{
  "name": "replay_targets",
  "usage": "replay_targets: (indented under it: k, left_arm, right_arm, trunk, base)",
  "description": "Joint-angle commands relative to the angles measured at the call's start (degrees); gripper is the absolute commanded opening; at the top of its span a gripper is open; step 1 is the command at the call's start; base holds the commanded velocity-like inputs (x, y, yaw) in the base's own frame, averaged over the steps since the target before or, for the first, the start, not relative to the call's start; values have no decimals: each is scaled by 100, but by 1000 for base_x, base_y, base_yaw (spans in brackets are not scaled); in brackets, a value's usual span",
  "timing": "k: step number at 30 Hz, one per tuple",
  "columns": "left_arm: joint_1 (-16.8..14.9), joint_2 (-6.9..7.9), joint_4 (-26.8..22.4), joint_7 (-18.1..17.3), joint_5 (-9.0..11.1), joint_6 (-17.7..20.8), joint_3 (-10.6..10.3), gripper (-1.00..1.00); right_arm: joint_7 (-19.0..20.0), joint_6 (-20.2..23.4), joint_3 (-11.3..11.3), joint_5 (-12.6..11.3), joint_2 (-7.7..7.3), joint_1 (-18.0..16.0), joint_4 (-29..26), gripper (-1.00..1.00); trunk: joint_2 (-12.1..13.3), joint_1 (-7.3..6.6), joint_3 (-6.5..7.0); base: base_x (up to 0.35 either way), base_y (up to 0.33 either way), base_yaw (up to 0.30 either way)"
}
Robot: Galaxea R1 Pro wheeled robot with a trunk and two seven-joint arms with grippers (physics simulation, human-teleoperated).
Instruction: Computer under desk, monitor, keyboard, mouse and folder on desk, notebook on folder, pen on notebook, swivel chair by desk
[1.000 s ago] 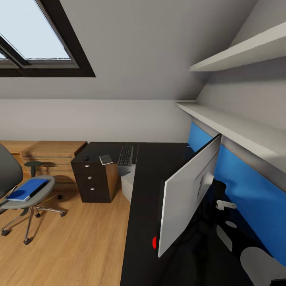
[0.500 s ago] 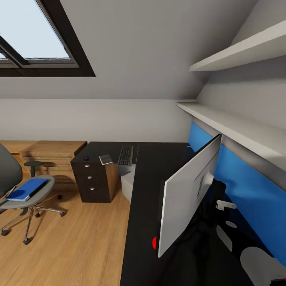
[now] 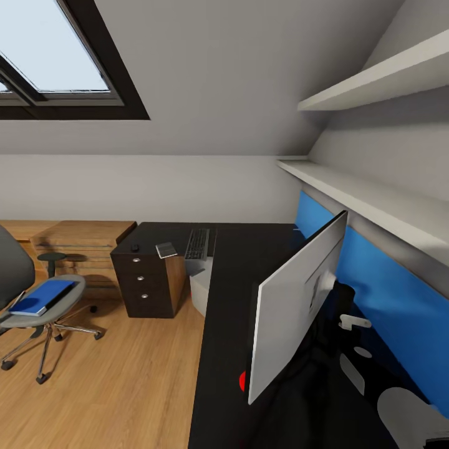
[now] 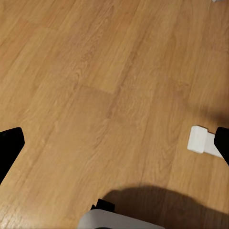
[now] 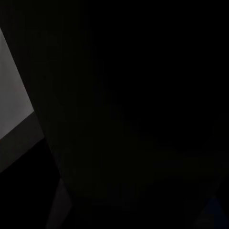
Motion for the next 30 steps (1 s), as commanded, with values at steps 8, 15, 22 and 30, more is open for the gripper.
replay_targets:
  k: [8, 15, 22, 30]
  left_arm:
    - [-4, 8, 3, -52, 26, -21, 34, 100]
    - [-4, 10, 5, -46, 26, -16, 36, 100]
    - [-4, 9, 8, -45, 26, -13, 42, 100]
    - [-4, 9, 6, -45, 26, -12, 43, 100]
  right_arm:
    - [-40, -21, 41, -16, -5, -9, -2, 100]
    - [-49, -21, 41, -16, -5, -9, -1, 100]
    - [-49, -21, 41, -18, -5, -9, -1, 100]
    - [-42, -21, 41, -17, -5, -9, -1, 100]
  trunk:
    - [-8, 1, -8]
    - [-8, 1, -8]
    - [-8, 1, -8]
    - [-8, 1, -8]
  base:
    - [0, 0, 0]
    - [0, 0, 0]
    - [-29, 0, 0]
    - [-255, 0, 0]
